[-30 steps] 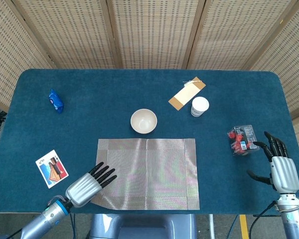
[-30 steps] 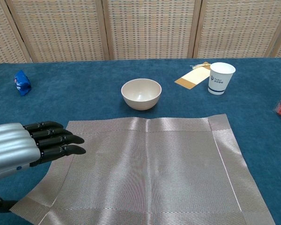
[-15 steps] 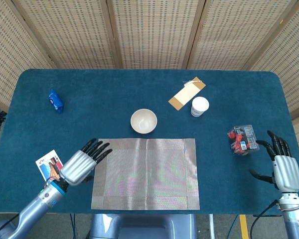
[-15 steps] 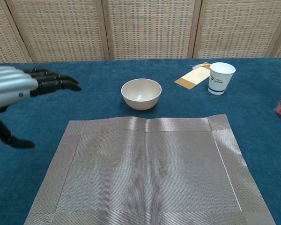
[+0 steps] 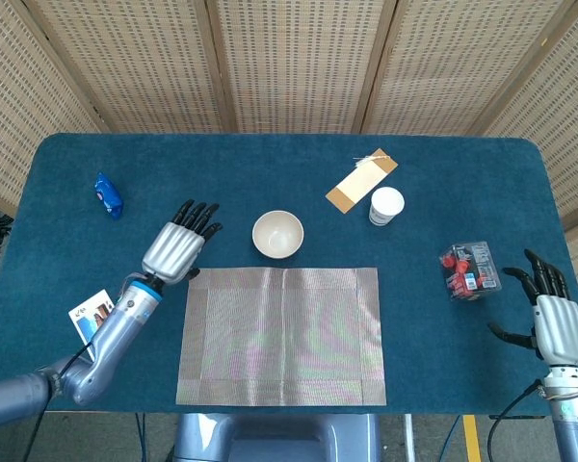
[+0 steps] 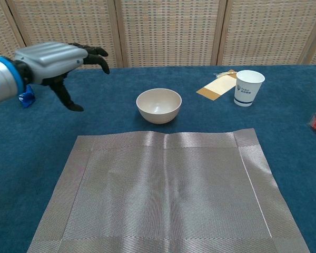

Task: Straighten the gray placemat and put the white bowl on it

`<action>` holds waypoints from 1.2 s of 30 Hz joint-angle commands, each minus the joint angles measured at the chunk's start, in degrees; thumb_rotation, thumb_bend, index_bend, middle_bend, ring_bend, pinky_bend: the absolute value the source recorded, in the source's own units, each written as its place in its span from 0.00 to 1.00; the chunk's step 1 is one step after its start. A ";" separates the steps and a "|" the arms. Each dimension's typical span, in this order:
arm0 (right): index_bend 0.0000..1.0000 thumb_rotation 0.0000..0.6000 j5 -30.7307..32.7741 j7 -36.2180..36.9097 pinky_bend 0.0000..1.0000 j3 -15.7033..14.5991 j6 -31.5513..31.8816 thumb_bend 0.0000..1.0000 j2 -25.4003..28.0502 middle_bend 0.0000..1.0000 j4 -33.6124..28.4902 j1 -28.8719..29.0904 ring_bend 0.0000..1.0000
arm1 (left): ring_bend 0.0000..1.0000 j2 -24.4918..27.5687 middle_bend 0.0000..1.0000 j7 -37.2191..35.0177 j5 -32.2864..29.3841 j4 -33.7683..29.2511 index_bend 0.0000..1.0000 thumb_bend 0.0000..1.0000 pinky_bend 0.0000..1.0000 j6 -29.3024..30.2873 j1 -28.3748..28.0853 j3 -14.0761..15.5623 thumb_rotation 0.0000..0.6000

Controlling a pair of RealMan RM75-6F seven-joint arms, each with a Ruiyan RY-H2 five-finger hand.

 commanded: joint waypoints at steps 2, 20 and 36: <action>0.26 1.00 1.04 0.58 0.00 0.53 -0.69 0.16 0.05 0.00 0.72 0.26 0.00 | 0.00 -8.03 0.00 2.50 -5.38 9.54 0.25 0.14 0.00 -4.14 -6.07 -2.94 1.00; 0.26 1.00 3.20 1.95 0.00 1.40 -2.40 0.16 -0.07 0.00 2.24 0.69 0.00 | 0.00 -24.61 0.00 2.84 -10.64 34.61 0.37 0.16 0.00 -11.77 -17.60 -4.48 1.00; 0.26 1.00 2.79 4.49 0.00 1.66 -2.38 0.16 0.95 0.00 1.86 0.43 0.00 | 0.00 -33.97 0.00 -1.28 -8.75 48.29 0.50 0.31 0.00 -14.68 -23.78 -5.15 1.00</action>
